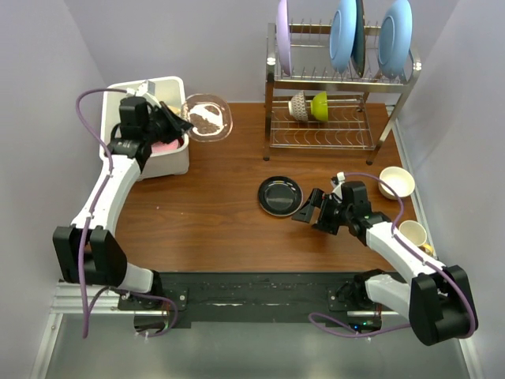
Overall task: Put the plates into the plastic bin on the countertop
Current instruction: Place the plate in the plastic bin.
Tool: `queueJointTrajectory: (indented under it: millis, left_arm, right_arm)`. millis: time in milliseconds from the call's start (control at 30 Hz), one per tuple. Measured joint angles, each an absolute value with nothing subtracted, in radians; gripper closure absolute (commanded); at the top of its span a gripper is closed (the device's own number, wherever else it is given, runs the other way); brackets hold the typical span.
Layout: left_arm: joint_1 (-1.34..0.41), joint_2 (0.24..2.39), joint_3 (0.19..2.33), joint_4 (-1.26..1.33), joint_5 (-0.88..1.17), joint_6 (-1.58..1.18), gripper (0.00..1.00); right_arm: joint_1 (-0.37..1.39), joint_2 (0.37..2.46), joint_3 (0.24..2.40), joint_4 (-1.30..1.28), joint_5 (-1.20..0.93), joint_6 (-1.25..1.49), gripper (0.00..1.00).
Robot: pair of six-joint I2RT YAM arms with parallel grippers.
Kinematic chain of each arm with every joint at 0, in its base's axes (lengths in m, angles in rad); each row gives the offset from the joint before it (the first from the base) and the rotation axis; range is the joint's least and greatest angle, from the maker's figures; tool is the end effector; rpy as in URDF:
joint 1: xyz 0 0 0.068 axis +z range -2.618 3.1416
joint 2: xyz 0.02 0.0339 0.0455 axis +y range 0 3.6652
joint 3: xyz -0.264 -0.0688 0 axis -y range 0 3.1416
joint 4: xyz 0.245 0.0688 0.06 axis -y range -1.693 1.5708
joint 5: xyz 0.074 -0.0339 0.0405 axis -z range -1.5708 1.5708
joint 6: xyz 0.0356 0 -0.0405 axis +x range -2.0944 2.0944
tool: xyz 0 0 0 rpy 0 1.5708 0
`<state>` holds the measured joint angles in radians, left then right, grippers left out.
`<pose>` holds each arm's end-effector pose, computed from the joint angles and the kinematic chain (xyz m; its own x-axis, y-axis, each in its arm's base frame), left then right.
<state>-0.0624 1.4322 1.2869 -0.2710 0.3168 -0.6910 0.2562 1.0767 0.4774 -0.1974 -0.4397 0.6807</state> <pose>0.3319 -0.0319 0.3553 -0.5300 -0.5737 -0.6245 0.0076 0.7332 -0.6800 0.1947 0.0667 0.1813 -0.8630 0.3626 -0.3517 0.0334 0.7357 0.6765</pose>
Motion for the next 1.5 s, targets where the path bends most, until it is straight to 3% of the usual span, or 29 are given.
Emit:
queueJointTrajectory:
  millis: [700,1233,1500]
  left_arm:
    - [0.17,1.762,1.597,-0.25,0.4,-0.704,1.0]
    - [0.309,1.903,1.609,-0.178,0.424,-0.791,1.0]
    - [0.319,2.005,1.714,-0.244,0.395,-0.794,1.0]
  right_arm:
    - [0.256,1.082,0.431,-0.193,-0.438,0.68,0.01]
    - [0.256,1.152,0.422,-0.148,-0.439,0.678,0.01]
    - [0.256,1.159,0.419,-0.126,-0.443,0.678,0.01]
